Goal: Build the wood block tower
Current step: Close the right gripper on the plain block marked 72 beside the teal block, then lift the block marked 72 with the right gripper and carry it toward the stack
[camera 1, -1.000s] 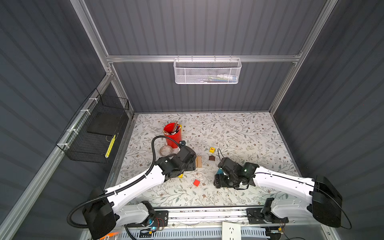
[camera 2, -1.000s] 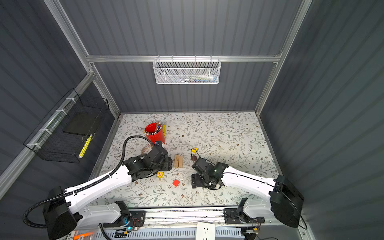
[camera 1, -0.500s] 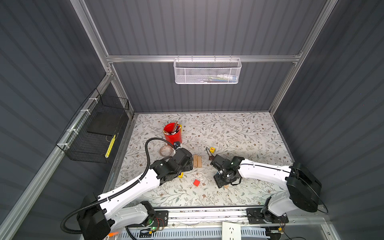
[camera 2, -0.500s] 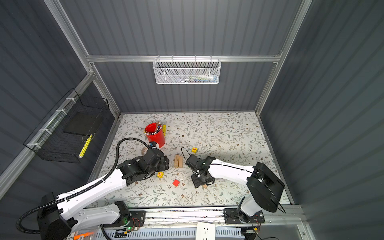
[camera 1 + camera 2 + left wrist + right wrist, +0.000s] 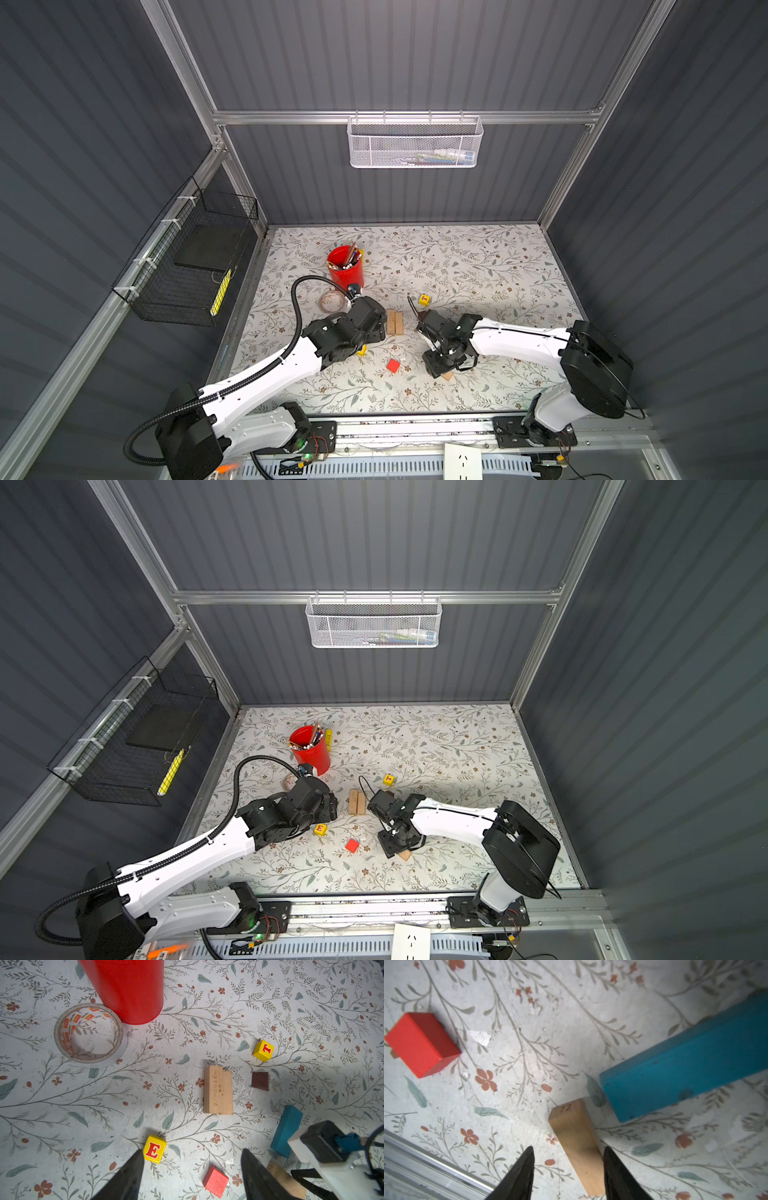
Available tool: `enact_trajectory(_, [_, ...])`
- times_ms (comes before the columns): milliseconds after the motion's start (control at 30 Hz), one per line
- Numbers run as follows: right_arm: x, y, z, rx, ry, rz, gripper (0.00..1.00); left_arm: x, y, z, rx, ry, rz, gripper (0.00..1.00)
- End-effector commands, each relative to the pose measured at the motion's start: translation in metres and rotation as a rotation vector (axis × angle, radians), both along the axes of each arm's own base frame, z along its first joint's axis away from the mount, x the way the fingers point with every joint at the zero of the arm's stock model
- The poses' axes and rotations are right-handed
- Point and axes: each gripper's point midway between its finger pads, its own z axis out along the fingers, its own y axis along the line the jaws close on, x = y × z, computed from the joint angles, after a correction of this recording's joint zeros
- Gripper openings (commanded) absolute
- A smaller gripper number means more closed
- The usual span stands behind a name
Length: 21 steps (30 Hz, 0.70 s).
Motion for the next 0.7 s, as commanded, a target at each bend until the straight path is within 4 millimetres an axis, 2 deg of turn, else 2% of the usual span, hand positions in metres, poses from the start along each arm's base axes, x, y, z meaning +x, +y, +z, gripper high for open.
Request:
enact_trajectory(0, [-0.003,-0.003,-0.002,-0.036,0.013,-0.014,0.51,0.0,0.007,-0.005,0.022,0.011,0.028,0.74])
enact_trajectory(100, [0.0,-0.018,-0.004,-0.11,-0.014,-0.014,0.5,-0.002,0.008,-0.007,0.022,0.018,0.032,0.74])
enact_trajectory(233, [-0.003,-0.023,-0.009,-0.145,-0.004,0.01,0.48,-0.003,0.009,-0.008,0.011,0.02,0.042,0.74])
enact_trajectory(467, [-0.009,-0.008,-0.01,-0.105,0.012,0.074,0.46,-0.004,0.01,-0.009,0.003,0.024,0.048,0.74])
enact_trajectory(667, [-0.013,-0.002,-0.01,-0.067,0.018,0.119,0.53,-0.004,0.009,-0.007,-0.012,0.021,0.051,0.74])
